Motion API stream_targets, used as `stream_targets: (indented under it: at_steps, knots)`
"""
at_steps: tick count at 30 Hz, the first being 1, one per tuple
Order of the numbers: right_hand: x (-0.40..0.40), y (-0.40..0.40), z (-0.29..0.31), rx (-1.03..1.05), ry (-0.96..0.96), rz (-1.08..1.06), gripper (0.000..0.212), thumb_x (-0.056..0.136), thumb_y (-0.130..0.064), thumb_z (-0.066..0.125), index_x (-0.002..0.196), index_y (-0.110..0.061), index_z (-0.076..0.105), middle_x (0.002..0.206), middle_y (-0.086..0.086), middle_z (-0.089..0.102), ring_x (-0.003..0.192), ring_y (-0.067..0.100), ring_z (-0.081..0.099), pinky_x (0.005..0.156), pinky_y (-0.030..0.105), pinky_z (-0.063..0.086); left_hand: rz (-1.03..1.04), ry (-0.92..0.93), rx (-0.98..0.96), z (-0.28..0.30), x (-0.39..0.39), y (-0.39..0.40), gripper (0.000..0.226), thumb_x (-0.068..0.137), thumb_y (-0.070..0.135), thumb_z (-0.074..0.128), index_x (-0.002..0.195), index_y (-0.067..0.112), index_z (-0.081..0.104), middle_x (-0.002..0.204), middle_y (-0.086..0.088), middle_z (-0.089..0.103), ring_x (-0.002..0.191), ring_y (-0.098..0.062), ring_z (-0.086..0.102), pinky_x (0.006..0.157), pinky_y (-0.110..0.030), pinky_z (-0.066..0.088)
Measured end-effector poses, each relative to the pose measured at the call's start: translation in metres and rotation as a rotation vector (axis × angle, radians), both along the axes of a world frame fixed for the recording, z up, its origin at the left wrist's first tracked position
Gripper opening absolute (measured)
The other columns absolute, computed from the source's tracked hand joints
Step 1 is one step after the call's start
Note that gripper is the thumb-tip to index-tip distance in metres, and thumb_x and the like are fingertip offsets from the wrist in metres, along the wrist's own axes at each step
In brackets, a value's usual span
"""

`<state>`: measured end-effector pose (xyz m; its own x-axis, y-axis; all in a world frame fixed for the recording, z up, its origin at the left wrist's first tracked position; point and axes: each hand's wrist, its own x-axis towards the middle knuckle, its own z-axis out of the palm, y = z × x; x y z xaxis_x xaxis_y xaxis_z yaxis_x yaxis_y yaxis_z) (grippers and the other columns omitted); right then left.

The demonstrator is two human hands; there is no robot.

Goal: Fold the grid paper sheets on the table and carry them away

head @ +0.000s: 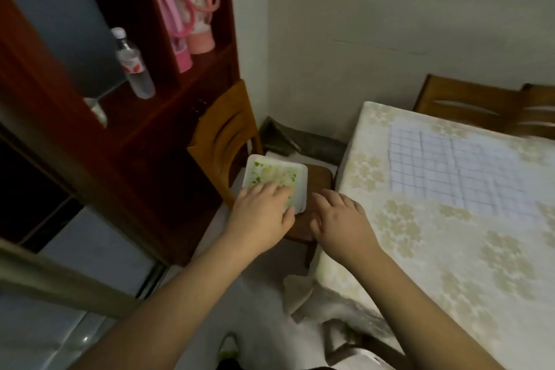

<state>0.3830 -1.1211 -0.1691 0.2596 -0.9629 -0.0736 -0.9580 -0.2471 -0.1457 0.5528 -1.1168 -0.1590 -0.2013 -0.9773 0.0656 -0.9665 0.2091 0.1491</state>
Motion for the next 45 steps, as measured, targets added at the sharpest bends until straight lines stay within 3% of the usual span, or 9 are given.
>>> stream_targets:
  at_steps: [10,22,38,42,45]
  knots:
    - [0.034,-0.017,0.002,-0.011,0.034,-0.353,0.053,0.1,-0.037,0.037,0.151,-0.024,0.029,0.154,0.001,0.037,0.14,0.021,0.036,0.112,0.035,0.028,-0.346,0.039,0.021,-0.002,0.028,-0.075,0.043,0.098,0.042,0.04,0.137,0.026,0.045,0.136,0.004,0.051,0.127,-0.016,0.044,0.107,-0.037,0.033]
    - [-0.02,-0.029,-0.015,-0.022,0.008,-0.667,0.058,0.099,-0.036,0.037,0.154,-0.021,0.023,0.159,0.004,0.028,0.146,0.022,0.026,0.116,0.039,0.023,-0.698,0.068,0.03,-0.003,-0.051,-0.142,0.047,0.1,0.042,0.037,0.143,0.026,0.042,0.144,0.007,0.046,0.133,-0.014,0.039,0.111,-0.037,0.028]
    - [-0.146,-0.154,-0.119,0.186,-0.146,-0.666,0.061,0.099,-0.033,0.037,0.155,-0.018,0.019,0.161,0.009,0.022,0.147,0.025,0.022,0.117,0.041,0.02,-0.746,-0.065,0.227,-0.068,-0.184,-0.249,0.05,0.101,0.039,0.037,0.148,0.024,0.035,0.153,0.003,0.035,0.141,-0.015,0.028,0.116,-0.035,0.02]
    - [-0.167,-0.189,-0.148,0.263,-0.178,-0.666,0.068,0.098,-0.033,0.038,0.157,-0.019,0.007,0.163,0.012,0.014,0.147,0.03,0.022,0.117,0.044,0.021,-0.73,-0.085,0.258,-0.081,-0.204,-0.266,0.053,0.101,0.038,0.038,0.151,0.024,0.03,0.157,0.001,0.029,0.145,-0.017,0.021,0.117,-0.035,0.017]
    - [-0.178,-0.211,-0.174,0.295,-0.172,-0.687,0.07,0.098,-0.032,0.037,0.157,-0.022,0.002,0.164,0.014,0.003,0.15,0.033,0.008,0.12,0.046,0.012,-0.724,-0.095,0.291,-0.092,-0.209,-0.275,0.054,0.101,0.039,0.038,0.152,0.024,0.027,0.158,0.001,0.025,0.146,-0.016,0.018,0.118,-0.035,0.016]
